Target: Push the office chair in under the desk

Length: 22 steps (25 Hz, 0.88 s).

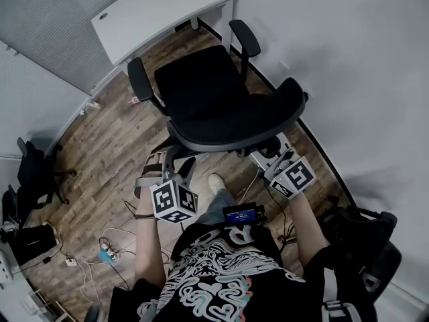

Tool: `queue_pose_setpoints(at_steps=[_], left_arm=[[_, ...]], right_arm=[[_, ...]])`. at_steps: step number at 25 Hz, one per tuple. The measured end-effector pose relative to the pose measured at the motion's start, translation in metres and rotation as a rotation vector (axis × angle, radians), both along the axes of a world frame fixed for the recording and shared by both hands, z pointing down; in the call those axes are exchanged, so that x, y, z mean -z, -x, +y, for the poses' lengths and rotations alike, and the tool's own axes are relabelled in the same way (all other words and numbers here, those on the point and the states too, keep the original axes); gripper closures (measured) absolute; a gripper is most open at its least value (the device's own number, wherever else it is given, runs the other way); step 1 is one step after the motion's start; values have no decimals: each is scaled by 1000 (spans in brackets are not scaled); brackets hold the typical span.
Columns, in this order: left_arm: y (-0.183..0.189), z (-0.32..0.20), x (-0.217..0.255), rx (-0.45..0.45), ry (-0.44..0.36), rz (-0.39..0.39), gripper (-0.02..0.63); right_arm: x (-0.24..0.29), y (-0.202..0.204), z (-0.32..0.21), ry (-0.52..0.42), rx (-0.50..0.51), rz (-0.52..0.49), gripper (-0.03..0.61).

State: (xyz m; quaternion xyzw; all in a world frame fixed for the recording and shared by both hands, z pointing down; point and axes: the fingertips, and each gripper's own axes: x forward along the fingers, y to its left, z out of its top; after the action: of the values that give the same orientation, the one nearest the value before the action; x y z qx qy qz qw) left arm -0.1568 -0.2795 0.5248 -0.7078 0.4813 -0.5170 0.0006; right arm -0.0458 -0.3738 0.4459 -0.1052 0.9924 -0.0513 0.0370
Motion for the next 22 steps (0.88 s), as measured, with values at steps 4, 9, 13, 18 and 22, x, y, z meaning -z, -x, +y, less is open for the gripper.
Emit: queue_pose_setpoints(at_steps=[4,9,13,18,22], left_arm=[[8,-11,1,6,2,6,404],[15,-20,2,10,7,5,405],[16,-23,3,17,-2,4,405],[18,-25,2,29,-9,-2,405],[19,-27,1,32,-4,-5,405]], right_arm=[[1,9,-12,4,5,3,405],[3,16,-22,4,11,1,405],[3,18,-24,0,10,-5,405],[2,18,-25,-8,20,-5,405],[2,20,-28,-10,26,-6,405]])
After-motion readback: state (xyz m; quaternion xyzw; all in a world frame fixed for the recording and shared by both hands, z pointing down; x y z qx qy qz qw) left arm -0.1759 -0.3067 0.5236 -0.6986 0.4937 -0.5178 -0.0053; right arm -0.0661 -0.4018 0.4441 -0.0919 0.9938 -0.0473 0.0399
